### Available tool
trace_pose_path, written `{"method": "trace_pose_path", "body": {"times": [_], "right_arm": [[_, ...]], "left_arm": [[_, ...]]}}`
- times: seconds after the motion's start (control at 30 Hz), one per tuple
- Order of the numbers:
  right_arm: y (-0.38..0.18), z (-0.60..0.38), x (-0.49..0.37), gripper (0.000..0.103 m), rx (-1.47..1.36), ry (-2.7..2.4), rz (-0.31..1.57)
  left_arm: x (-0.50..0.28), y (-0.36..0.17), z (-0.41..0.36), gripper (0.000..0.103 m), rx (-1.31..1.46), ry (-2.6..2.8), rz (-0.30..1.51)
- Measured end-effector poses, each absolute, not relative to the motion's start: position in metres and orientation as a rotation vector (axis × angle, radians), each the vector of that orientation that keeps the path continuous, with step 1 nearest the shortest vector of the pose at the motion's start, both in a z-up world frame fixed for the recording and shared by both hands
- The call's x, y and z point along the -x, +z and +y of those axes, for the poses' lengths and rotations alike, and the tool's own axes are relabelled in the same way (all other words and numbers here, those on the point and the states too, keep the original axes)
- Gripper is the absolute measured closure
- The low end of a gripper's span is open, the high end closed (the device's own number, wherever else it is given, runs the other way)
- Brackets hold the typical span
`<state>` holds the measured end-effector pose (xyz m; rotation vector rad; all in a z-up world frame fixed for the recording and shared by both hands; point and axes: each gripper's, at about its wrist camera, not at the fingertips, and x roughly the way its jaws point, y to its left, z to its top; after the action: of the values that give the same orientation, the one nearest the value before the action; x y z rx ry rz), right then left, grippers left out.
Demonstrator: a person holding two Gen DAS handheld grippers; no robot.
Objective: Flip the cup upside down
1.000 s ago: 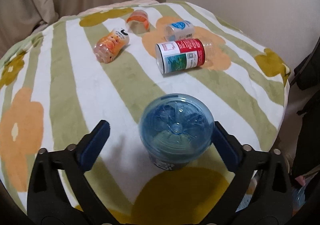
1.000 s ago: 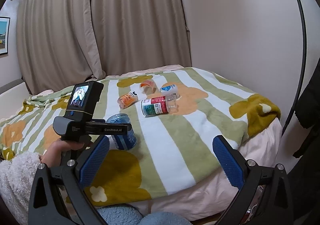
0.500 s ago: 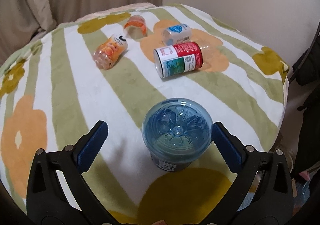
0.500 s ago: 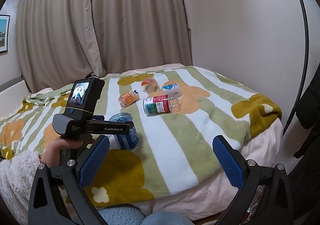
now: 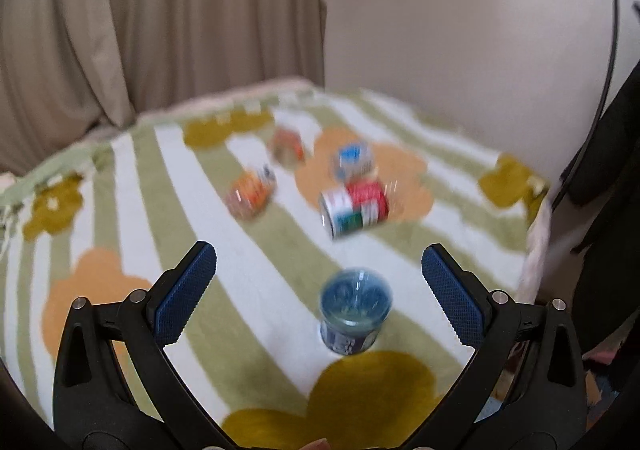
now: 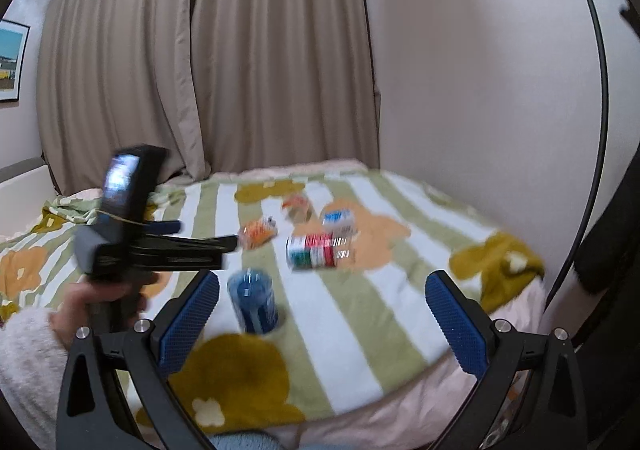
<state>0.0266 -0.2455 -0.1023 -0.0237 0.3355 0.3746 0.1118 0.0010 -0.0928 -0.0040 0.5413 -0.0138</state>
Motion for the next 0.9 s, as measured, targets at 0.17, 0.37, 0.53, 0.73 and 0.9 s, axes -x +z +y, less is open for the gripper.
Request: {"method": "trace_pose_path", "body": {"times": [0.17, 0.37, 0.53, 0.73, 0.9], "right_arm": [[-0.063, -0.237, -0.026, 0.0, 0.03, 0.319, 0.271], [-0.044, -0.233, -0.028, 0.0, 0.01, 0.215, 0.244], [-0.045, -0.235, -0.02, 0.0, 0.001, 0.173, 0.228], [-0.041, -0.236, -0.013, 0.0, 0.019, 0.138, 0.203], [-0.038, -0.235, -0.013, 0.0, 0.025, 0.131, 0.202]], "left_arm": [[-0.061, -0.034, 0.007, 0.0, -0.031, -0.004, 0.393], [-0.016, -0.019, 0.012, 0.0, -0.025, 0.026, 0.313], [0.005, -0.023, 0.019, 0.0, 0.009, 0.032, 0.279], [0.008, -0.023, 0.017, 0.0, 0.015, 0.01, 0.27], [0.01, -0.024, 0.008, 0.0, 0.0, -0.003, 0.271]]}}
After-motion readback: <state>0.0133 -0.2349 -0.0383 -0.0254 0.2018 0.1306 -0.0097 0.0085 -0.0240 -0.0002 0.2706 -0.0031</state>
